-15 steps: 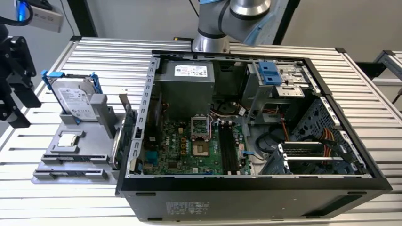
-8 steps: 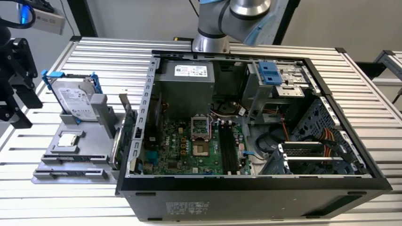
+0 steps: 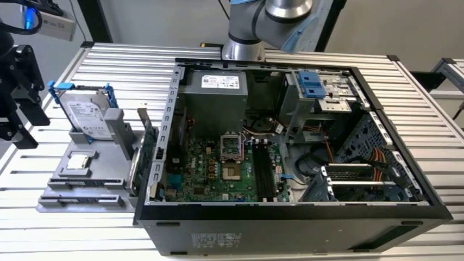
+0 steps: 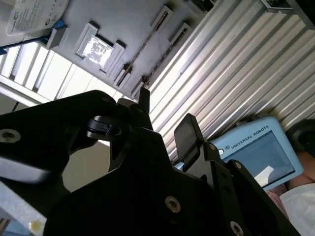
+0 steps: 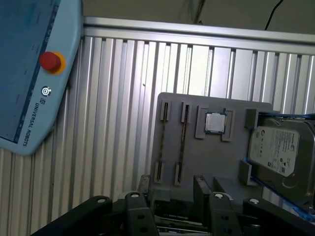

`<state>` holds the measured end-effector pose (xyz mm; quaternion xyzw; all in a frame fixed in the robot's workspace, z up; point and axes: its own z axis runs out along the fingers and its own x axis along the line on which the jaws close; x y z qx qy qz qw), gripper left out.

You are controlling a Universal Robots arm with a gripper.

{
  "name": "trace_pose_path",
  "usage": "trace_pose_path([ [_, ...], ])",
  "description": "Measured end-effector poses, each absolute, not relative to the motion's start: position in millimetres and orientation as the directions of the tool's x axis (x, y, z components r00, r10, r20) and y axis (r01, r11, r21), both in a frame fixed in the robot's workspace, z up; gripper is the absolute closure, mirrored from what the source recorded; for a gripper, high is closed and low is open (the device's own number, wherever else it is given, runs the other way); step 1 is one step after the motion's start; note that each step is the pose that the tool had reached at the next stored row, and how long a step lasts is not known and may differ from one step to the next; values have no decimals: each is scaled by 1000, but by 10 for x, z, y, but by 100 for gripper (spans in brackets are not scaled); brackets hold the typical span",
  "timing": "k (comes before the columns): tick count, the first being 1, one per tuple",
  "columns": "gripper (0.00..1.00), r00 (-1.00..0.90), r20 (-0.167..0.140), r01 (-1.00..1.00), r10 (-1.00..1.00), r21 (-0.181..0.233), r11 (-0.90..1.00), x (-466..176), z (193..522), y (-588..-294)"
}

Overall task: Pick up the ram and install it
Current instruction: 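Pick up the ram and move it above insertion slot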

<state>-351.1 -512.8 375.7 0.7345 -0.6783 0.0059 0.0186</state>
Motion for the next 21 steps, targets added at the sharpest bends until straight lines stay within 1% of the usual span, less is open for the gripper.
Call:
trace_pose_path([
  [21,0,80,34,-997,-996,19,-79,-3511,3693,-5120],
])
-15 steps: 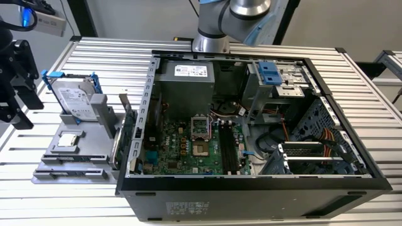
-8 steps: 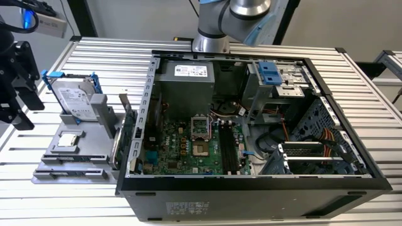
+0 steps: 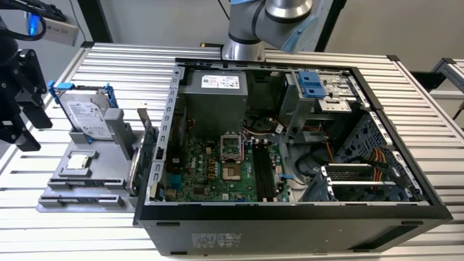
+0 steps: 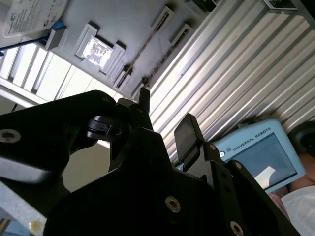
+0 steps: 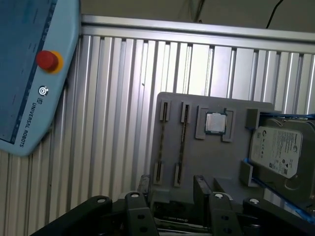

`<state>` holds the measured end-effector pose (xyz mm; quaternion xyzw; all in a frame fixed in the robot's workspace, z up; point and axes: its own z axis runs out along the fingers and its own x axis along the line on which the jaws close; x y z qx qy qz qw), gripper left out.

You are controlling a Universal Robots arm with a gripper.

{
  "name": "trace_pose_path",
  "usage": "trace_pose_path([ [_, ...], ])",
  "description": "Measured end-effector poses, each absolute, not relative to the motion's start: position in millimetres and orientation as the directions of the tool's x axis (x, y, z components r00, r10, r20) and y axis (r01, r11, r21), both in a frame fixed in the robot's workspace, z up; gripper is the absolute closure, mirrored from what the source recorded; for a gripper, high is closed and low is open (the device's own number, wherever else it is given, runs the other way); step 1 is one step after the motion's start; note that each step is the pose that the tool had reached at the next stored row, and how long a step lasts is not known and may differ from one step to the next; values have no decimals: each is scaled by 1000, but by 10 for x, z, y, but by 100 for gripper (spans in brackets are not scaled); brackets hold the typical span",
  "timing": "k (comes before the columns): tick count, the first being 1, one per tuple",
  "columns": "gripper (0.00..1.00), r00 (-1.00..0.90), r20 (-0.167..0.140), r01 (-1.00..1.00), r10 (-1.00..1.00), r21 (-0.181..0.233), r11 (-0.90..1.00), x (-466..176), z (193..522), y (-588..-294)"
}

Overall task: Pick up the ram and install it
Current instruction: 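Pick up the ram and move it above insertion slot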

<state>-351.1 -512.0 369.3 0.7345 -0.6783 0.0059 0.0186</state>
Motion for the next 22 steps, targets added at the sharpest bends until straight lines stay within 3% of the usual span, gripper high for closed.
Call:
trace_pose_path([
  [22,0,3,34,-1000,-999,16,-2,-3517,3544,-5112],
])
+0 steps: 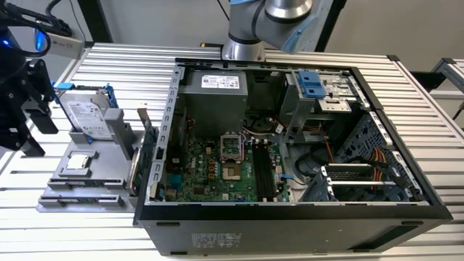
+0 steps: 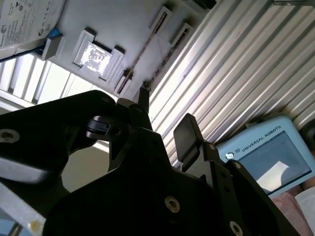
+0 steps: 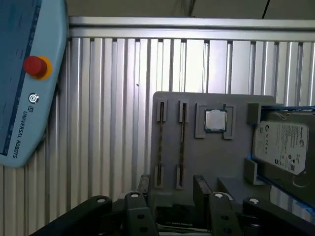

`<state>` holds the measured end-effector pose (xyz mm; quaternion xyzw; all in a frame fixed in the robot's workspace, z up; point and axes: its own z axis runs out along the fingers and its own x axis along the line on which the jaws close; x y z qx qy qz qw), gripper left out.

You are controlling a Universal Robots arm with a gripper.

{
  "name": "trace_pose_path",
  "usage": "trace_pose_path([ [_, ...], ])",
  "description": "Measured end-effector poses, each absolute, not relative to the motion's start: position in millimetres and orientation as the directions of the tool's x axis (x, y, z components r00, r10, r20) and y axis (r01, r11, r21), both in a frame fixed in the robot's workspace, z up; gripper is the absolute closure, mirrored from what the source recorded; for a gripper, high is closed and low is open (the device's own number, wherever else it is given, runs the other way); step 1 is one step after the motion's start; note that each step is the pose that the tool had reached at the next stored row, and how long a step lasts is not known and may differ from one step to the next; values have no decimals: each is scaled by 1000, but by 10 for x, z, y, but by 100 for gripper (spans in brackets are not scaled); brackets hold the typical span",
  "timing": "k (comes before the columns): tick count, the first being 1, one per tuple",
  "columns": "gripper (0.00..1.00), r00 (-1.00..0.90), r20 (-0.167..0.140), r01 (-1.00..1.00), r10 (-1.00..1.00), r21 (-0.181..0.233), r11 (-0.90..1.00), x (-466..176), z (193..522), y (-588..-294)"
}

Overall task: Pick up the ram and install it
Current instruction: 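Pick up the ram and move it above insertion slot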

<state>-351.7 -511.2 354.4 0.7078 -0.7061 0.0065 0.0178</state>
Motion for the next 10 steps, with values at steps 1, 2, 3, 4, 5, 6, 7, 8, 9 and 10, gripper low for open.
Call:
trace_pose_path([
  [1,0,-5,34,-1000,-999,16,6,-3517,3537,-5111],
  [2,0,-14,34,-1000,-999,16,14,-3517,3529,-5109],
  [3,0,-21,34,-1000,-999,16,21,-3517,3522,-5107],
  [4,0,-27,34,-999,-999,16,28,-3517,3514,-5106],
  [5,0,-32,34,-999,-999,16,33,-3517,3508,-5103],
  [6,0,-36,34,-999,-999,16,36,-3517,3501,-5100],
  [7,0,-37,34,-999,-999,16,38,-3517,3496,-5099],
  [8,0,-38,34,-999,-999,16,39,-3518,3491,-5096],
  [9,0,-39,34,-999,-999,16,39,-3518,3487,-5094],
  [10,0,-39,34,-999,-999,16,40,-3518,3483,-5090],
])
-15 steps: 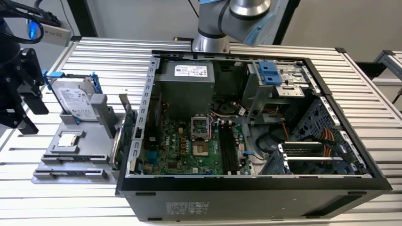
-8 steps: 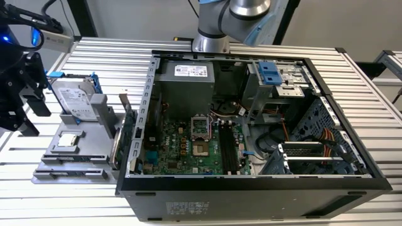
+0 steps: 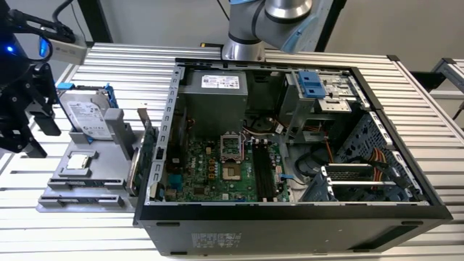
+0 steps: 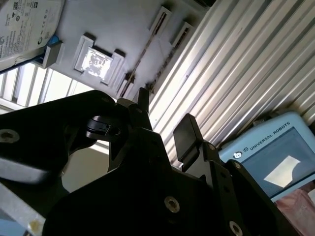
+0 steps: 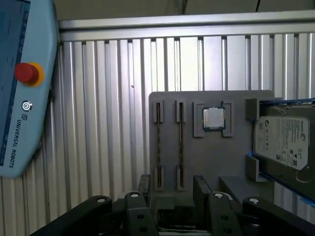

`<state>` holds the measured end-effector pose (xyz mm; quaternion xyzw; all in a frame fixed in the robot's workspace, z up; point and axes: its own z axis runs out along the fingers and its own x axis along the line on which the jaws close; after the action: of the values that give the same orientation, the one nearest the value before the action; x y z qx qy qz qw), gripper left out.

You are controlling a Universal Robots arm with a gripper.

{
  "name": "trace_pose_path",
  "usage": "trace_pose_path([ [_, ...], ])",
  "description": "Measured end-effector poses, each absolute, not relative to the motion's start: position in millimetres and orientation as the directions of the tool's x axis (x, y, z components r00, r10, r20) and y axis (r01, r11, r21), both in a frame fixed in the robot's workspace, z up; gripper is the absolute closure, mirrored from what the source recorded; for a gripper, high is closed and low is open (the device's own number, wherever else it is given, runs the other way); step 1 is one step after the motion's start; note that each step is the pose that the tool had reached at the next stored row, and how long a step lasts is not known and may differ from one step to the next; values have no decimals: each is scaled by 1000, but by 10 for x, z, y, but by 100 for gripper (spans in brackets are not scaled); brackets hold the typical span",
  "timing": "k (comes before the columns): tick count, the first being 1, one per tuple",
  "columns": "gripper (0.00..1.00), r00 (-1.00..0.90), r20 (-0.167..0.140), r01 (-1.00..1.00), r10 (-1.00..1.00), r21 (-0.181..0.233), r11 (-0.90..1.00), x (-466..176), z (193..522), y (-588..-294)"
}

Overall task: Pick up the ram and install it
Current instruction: 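Pick up the ram and move it above insertion slot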

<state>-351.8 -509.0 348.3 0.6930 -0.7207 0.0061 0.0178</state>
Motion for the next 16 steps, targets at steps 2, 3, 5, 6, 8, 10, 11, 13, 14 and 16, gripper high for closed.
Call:
trace_pose_path([
  [2,0,-39,34,-999,-999,16,40,-3518,3476,-5085],
  [3,0,-39,34,-999,-999,16,39,-3517,3473,-5083],
  [5,0,-39,34,-999,-999,16,39,-3517,3474,-5083],
  [6,0,-39,34,-999,-999,16,40,-3518,3474,-5083],
  [8,0,-39,34,-999,-999,16,40,-3517,3473,-5083],
  [10,0,-39,34,-999,-999,15,40,-3517,3466,-5082],
  [11,0,-39,34,-999,-999,15,40,-3517,3461,-5081],
  [13,0,-39,34,-999,-999,15,40,-3517,3449,-5081],
  [14,0,-39,34,-999,-999,15,40,-3517,3443,-5080],
  [16,0,-39,34,-999,-999,15,40,-3517,3431,-5079],
])
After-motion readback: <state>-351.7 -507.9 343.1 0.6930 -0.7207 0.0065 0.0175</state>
